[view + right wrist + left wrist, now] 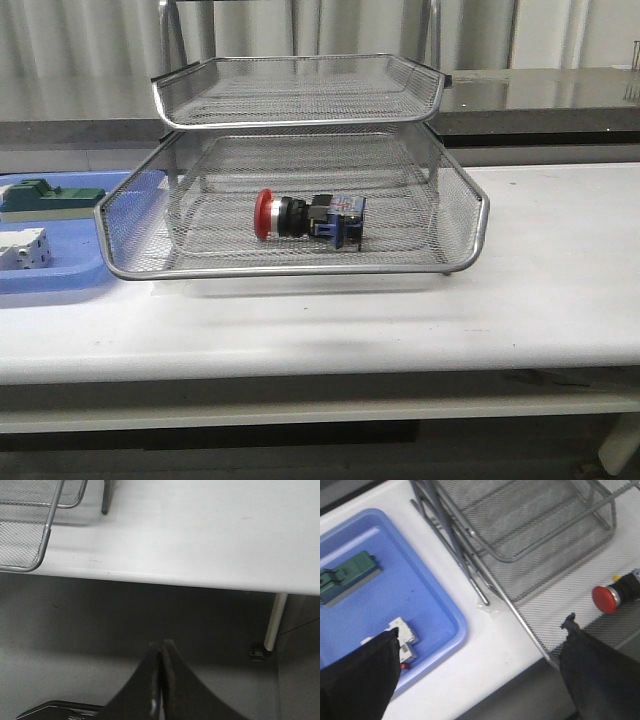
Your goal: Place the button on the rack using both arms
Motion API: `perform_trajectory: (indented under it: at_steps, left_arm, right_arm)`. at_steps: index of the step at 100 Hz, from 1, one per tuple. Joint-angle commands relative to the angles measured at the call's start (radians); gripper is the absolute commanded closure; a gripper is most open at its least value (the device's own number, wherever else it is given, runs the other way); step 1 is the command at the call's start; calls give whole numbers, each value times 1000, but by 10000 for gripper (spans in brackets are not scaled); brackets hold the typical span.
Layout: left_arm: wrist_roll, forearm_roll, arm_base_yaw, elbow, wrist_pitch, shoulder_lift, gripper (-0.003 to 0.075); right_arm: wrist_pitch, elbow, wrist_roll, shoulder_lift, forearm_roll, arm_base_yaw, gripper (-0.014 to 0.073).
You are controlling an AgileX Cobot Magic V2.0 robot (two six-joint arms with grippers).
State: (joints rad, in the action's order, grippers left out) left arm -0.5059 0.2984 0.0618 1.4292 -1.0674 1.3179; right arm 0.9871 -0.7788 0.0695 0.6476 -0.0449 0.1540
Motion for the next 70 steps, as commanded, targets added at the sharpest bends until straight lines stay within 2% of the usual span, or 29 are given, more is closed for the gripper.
perform_trajectory:
  at_steps: [1, 24, 48, 57, 70]
  left_arm:
    - [5, 39, -25, -81, 180, -113, 103]
    - [5, 51, -27, -423, 544, -335, 103]
    - [5, 123, -27, -804, 990, -534, 103]
    - [5, 157, -27, -909, 1093, -598, 103]
    - [5, 215, -27, -1022, 1158, -671, 103]
  right_arm:
    - [-56, -36, -4, -2, -14, 1, 661]
    - [-56, -36, -4, -2, -14, 1, 661]
    - [-56, -36, -4, -2, -14, 1, 661]
    - [-56, -36, -4, -2, -14, 1, 661]
    - [-56, -36, -4, -2, -14, 1, 661]
